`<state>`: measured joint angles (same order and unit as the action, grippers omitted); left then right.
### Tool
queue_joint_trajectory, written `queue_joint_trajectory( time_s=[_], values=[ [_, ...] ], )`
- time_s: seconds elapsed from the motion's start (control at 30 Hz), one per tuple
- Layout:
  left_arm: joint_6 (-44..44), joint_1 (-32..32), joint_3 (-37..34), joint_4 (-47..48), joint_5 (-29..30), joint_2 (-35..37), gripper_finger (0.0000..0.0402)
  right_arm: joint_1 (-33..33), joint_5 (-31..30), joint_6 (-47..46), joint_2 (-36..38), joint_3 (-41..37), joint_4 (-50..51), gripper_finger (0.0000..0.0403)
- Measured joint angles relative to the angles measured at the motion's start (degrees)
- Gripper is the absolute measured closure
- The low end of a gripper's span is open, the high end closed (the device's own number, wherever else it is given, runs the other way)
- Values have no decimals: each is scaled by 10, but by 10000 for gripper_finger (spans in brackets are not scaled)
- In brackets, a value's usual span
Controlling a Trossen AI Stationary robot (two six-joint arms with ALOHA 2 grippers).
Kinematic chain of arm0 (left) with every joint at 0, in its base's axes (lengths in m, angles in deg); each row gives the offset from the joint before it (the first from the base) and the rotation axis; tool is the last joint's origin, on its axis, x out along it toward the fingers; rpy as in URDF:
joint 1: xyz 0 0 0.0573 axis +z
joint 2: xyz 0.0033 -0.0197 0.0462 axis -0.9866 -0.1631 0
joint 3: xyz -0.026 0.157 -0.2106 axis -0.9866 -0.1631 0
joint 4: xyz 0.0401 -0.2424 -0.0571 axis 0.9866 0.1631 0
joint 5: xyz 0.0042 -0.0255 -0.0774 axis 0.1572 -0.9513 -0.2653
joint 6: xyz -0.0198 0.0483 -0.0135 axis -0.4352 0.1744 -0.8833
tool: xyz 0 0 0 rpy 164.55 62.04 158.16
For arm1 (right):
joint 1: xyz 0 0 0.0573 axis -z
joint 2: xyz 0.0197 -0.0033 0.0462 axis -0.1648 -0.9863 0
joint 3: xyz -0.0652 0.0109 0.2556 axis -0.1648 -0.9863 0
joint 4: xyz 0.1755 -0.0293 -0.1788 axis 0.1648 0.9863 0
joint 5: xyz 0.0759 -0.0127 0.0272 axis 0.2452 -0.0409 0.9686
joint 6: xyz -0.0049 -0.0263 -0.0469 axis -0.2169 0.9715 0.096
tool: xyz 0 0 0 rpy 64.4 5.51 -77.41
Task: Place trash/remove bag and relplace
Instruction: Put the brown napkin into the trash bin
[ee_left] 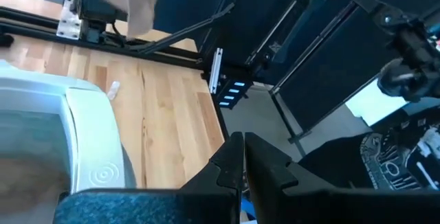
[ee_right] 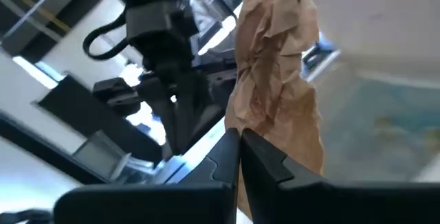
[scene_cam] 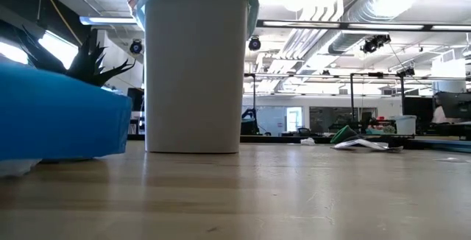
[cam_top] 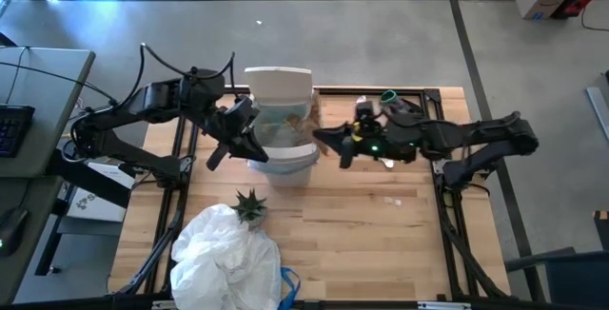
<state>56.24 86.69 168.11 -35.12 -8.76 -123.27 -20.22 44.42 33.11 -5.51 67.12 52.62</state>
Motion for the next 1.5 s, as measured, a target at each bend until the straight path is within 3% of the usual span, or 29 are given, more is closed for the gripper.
queue_joint_trajectory(
  time_s=[0.1,0.4,0.97,1.33,1.5],
  values=[
    [0,-6,0,5,2,2,402,17,51,-4,-25,0,-31,403],
    [-2,-21,0,8,4,2,402,59,79,27,-65,-1,-95,403],
    [3,-28,0,20,11,2,402,94,79,76,-85,-1,-79,399],
    [9,-28,0,20,11,2,402,93,86,74,-84,-1,-70,273],
    [9,-28,0,21,11,2,402,92,92,67,-84,-1,-70,245]
  ],
)
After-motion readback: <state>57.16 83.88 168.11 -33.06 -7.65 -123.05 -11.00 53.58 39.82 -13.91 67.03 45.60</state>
